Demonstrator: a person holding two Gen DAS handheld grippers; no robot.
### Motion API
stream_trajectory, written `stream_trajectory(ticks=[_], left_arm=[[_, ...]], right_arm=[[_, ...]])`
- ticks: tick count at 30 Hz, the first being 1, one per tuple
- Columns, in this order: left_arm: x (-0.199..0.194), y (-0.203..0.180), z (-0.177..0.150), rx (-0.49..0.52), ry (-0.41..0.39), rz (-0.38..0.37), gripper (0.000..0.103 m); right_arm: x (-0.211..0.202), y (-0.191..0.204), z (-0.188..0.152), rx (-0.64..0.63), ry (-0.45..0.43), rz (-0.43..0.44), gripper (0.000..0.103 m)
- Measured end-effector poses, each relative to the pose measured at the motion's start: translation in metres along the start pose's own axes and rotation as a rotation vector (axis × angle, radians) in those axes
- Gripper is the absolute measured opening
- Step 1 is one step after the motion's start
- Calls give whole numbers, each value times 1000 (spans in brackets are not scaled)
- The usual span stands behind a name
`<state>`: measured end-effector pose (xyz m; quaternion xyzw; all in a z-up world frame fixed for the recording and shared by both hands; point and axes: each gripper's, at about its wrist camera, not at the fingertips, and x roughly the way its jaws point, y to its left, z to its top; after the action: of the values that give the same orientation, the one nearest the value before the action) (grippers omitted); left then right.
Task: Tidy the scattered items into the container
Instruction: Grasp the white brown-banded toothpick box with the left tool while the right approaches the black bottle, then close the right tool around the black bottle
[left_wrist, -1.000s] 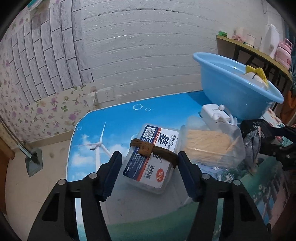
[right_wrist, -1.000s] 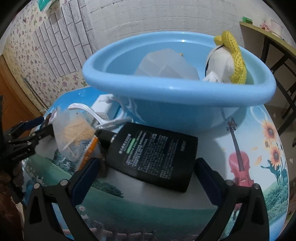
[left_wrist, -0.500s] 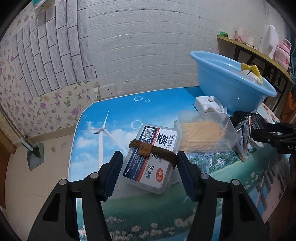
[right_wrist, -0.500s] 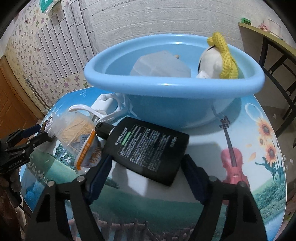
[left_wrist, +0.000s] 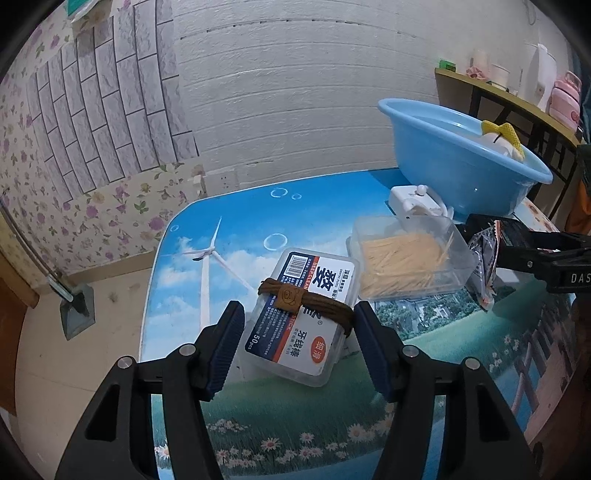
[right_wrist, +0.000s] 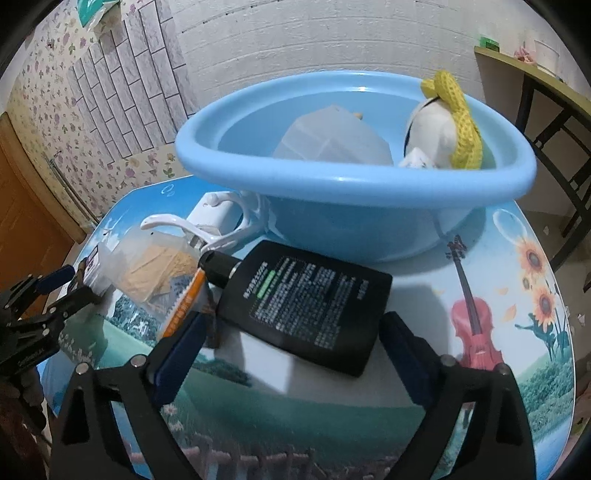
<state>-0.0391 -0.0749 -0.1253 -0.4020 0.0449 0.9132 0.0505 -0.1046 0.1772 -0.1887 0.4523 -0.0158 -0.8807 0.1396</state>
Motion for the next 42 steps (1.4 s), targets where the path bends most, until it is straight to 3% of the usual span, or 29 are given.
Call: stream_trajectory(ticks=[7,11,29,42], left_arm=[[19,0,2,-20,56,4,64],[20,1,0,-42,68,-39,55],[-16,-17,-33,-82,75,-20,55],[-34,-50,-39,-74,91,-98,55]], right_arm=[[12,-2,8,50,22,-54,102],[15,-1,6,32,25,-77,102],[-24,-34,-28,-9,-10,-6,98],[-43,-48,-45,-21,-23,-6,97]])
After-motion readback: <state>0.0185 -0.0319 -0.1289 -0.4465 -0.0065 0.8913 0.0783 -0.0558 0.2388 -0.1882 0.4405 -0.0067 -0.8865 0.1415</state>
